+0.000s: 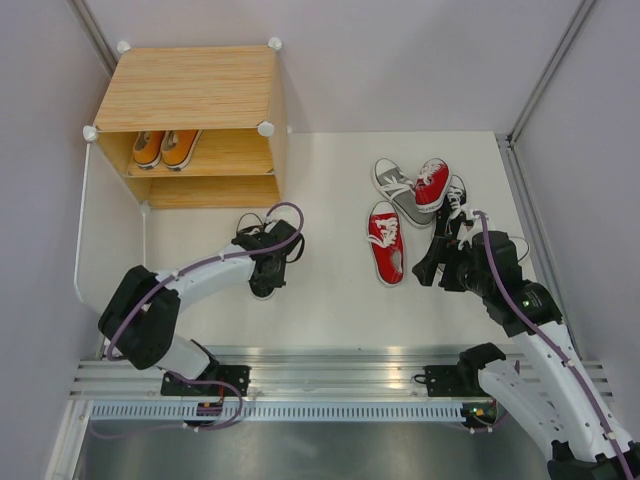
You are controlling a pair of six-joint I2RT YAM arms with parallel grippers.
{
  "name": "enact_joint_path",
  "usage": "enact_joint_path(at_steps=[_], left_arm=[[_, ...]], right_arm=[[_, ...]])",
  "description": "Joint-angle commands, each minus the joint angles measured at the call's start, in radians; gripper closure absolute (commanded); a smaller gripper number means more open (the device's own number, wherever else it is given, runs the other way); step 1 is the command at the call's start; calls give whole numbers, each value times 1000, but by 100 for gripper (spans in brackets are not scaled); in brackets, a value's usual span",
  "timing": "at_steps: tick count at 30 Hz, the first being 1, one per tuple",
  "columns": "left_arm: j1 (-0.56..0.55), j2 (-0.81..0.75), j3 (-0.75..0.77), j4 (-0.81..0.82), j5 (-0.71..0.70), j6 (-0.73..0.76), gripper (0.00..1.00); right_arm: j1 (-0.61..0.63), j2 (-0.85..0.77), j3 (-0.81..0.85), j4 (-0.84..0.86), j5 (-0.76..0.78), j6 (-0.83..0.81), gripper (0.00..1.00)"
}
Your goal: Place and organize the shoes in the shoe cabinet
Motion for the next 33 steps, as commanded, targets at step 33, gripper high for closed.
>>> enact_joint_path(at_steps=[33], left_arm=[[4, -266, 278, -168, -335, 108, 98]], right_arm=[[5, 94, 85, 20, -2, -33, 12]])
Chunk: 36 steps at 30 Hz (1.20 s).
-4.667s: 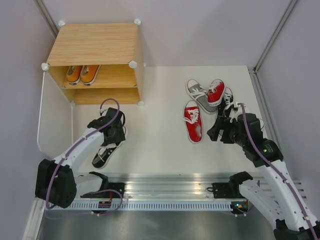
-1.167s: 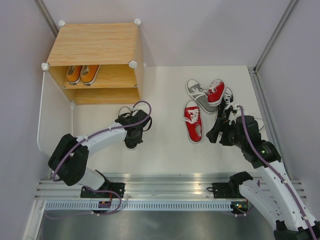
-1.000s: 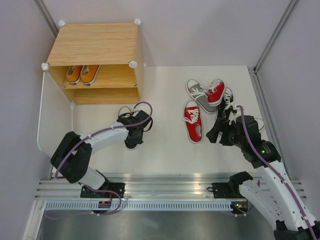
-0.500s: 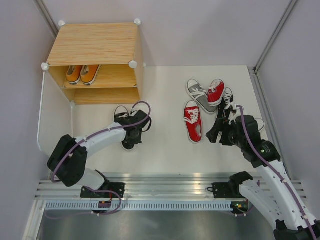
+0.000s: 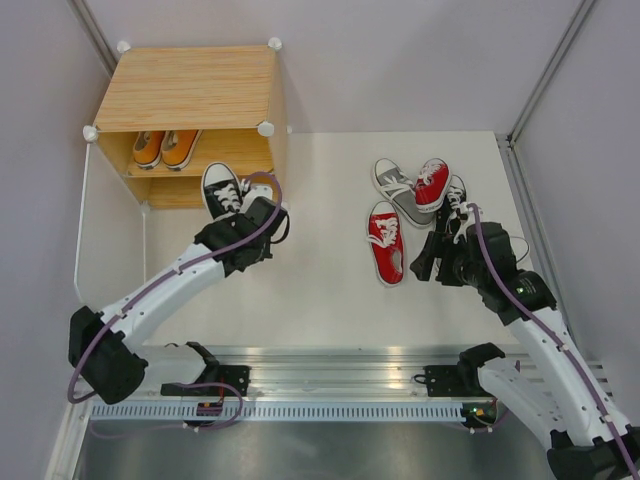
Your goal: Place and organize the shoes in the shoe cabinet
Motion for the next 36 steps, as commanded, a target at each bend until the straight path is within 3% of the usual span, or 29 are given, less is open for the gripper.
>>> enact_joint_path(at_steps=[1, 17, 24, 29, 36], left_arm=[[3, -64, 84, 2, -140, 71, 98], [6, -82, 317, 3, -205, 245, 98], [51, -42, 325, -11, 20, 243, 98], [68, -19, 305, -89, 99, 132, 98], [107, 44, 315, -98, 117, 153, 98]], right_arm=[[6, 19, 59, 20, -3, -27, 12], [6, 30, 44, 41, -5, -50, 12], [5, 21, 32, 49, 6, -53, 12], [5, 15, 32, 35, 29, -62, 12], [5, 20, 32, 34, 40, -62, 12]])
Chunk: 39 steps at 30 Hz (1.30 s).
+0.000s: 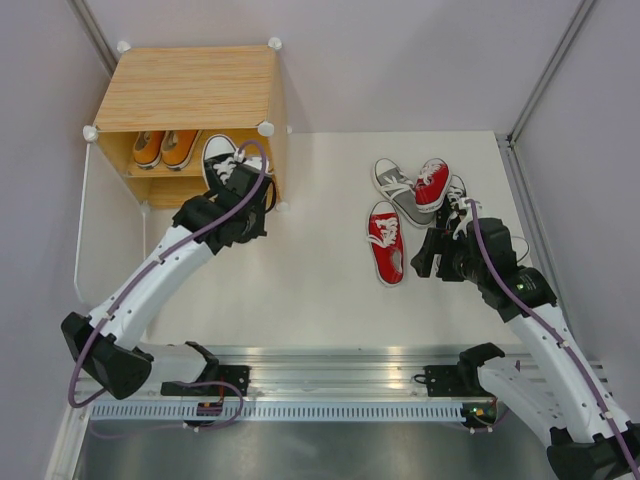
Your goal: Place and organize the shoes in the shoe cabinet
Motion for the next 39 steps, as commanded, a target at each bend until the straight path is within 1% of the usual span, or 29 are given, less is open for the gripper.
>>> enact_joint_path(at_steps=[1, 2, 6, 9, 10, 12, 13, 14, 17, 22, 28, 32, 33, 35, 39], left_arm=[[36, 33, 32, 54, -9, 20, 98], [49, 44, 41, 64, 1, 31, 98], [176, 128, 62, 133, 94, 104, 98], [216, 171, 120, 169, 91, 199, 98], [228, 197, 136, 185, 105, 254, 98], [265, 220, 171, 220, 163, 302, 98], [277, 252, 202, 222, 186, 349, 98], [291, 266, 216, 222, 215, 365, 98], [339, 314, 254, 223, 241, 439, 98], [391, 367, 309, 232, 268, 526, 98], [405, 415, 303, 324, 272, 609, 98], [418, 438, 311, 357, 277, 646, 97], [419, 444, 314, 358, 275, 649, 96], [419, 453, 317, 363, 278, 647, 87], [420, 456, 289, 410, 252, 640, 74]], right_arm=[[5, -7, -1, 18, 27, -9, 12], [6, -10, -3, 21, 29, -4, 12], [6, -15, -15, 26, 31, 13, 12], [5, -15, -17, 24, 34, 17, 12], [5, -13, -18, 24, 37, 19, 12], [6, -13, -17, 26, 44, 20, 12], [5, -10, -15, 26, 46, 20, 12], [5, -9, -12, 26, 47, 20, 12], [5, -1, 2, 20, 60, 20, 12], [5, 2, 11, 10, 87, 19, 12], [6, 1, 9, 6, 98, 33, 12], [5, -1, 8, 3, 106, 45, 12], [5, -1, 8, 3, 110, 49, 12], [6, 0, 5, 4, 115, 54, 12], [5, 10, 5, 12, 116, 62, 12]])
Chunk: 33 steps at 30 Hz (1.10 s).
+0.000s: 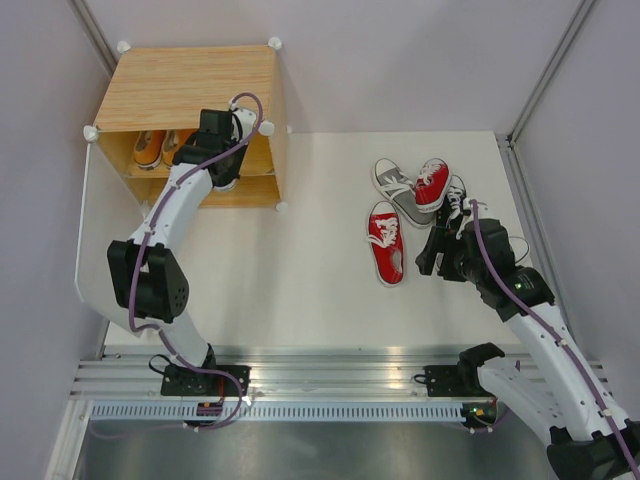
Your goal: Place and organize the shoes in the shoe cabinet
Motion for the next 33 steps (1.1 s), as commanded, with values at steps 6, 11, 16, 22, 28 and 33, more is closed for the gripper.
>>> enact_joint_path(at_steps=[6, 11, 16, 22, 28, 33], left_arm=[[9, 3, -14, 143, -46, 32, 60], [9, -38, -22, 144, -32, -19, 37], [9, -118, -61, 144, -52, -109, 21], [9, -189, -129, 193, -61, -170, 20], [7, -238, -181, 305, -69, -191, 19], [7, -296, -229, 316, -107, -236, 20]], right_arm=[[6, 24, 19, 25, 11, 24, 12], [6, 19, 19, 28, 10, 26, 12], [5, 13, 7, 27, 5, 26, 12], [5, 2, -3, 31, -13, 26, 12], [5, -10, -10, 31, -21, 32, 12], [5, -30, -16, 27, -41, 37, 12]])
